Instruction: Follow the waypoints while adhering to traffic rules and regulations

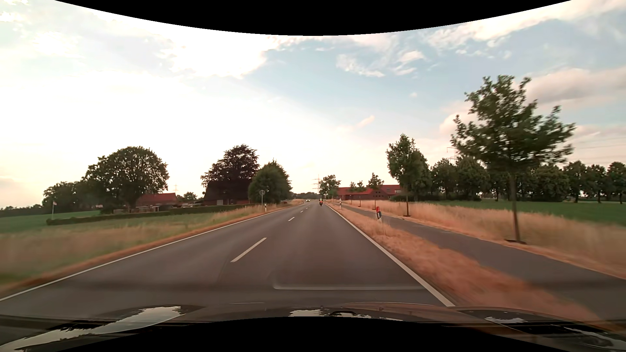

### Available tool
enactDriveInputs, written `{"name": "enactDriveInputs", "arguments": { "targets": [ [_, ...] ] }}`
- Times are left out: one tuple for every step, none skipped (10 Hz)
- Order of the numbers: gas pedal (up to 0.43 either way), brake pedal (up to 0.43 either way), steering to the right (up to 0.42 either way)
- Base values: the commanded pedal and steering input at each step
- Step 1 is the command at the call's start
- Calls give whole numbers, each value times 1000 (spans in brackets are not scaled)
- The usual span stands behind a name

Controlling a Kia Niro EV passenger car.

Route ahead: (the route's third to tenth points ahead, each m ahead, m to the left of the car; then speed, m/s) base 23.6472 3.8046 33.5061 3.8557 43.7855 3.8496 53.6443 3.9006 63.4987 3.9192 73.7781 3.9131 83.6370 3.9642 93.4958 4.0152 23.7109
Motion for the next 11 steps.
{"name": "enactDriveInputs", "arguments": {
  "targets": [
    [0,0,-4],
    [0,0,-4],
    [0,0,-4],
    [0,0,-3],
    [0,0,-3],
    [0,0,-4],
    [0,0,-3],
    [0,0,-3],
    [0,0,-3],
    [0,0,-3],
    [0,0,-3]
  ]
}}
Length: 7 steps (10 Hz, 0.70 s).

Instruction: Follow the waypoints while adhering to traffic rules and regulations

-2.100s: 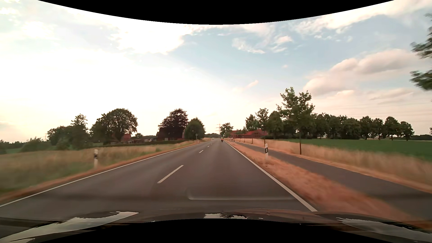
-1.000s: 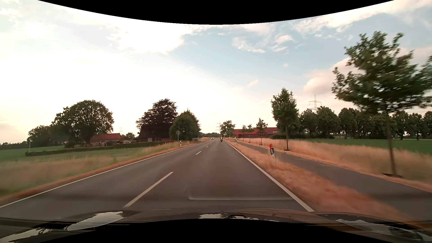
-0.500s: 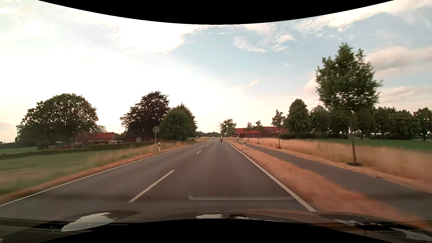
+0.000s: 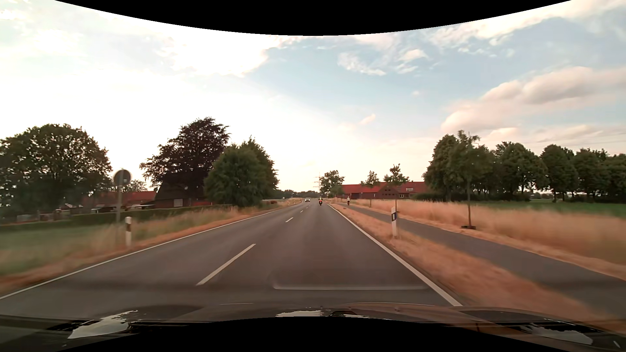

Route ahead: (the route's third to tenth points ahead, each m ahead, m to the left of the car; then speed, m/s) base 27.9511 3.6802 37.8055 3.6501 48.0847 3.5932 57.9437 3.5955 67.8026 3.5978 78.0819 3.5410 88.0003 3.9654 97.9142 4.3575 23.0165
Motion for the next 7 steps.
{"name": "enactDriveInputs", "arguments": {
  "targets": [
    [0,0,-4],
    [0,0,-4],
    [0,0,-4],
    [0,0,-3],
    [0,0,-3],
    [0,0,-4],
    [0,0,-3]
  ]
}}
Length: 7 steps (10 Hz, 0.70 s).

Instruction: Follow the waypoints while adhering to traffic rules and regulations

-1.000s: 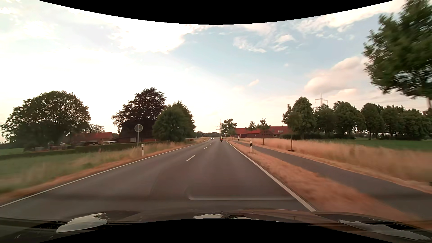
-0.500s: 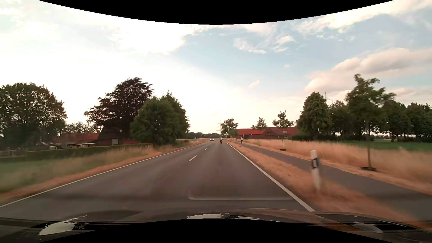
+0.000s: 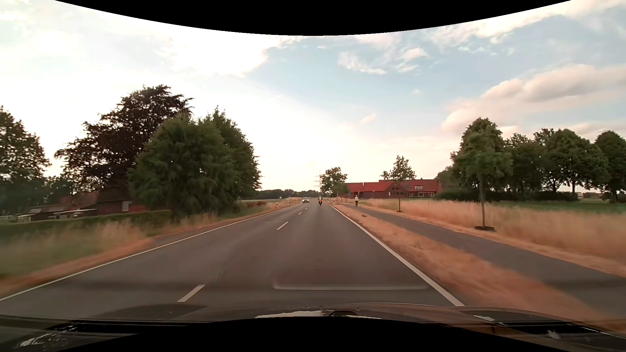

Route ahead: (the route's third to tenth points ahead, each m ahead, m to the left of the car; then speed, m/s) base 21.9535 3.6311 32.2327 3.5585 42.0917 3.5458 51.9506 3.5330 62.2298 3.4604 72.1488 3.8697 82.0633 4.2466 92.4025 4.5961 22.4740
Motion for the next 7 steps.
{"name": "enactDriveInputs", "arguments": {
  "targets": [
    [0,0,-3],
    [0,0,-3],
    [0,0,-4],
    [0,0,-4],
    [0,0,-3],
    [0,0,-3],
    [0,12,-4]
  ]
}}
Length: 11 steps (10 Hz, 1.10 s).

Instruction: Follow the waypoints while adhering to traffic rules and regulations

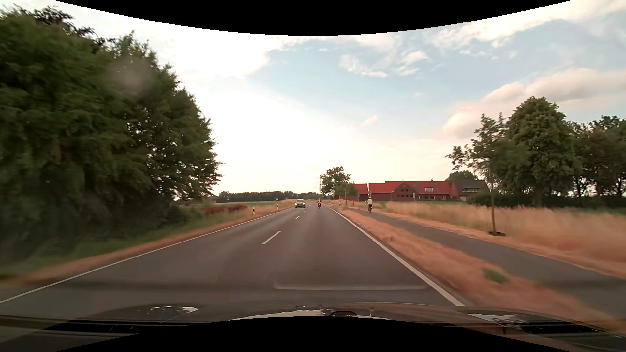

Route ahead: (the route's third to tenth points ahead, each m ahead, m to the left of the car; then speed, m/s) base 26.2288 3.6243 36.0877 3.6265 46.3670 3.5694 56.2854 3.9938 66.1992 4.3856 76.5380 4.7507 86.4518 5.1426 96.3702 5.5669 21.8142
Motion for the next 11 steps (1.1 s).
{"name": "enactDriveInputs", "arguments": {
  "targets": [
    [0,49,-4],
    [0,110,-4],
    [0,146,-4],
    [0,183,-4],
    [0,195,-4],
    [0,207,-4],
    [0,220,-4],
    [0,226,-4],
    [0,226,-4],
    [0,226,-4],
    [0,226,-4]
  ]
}}
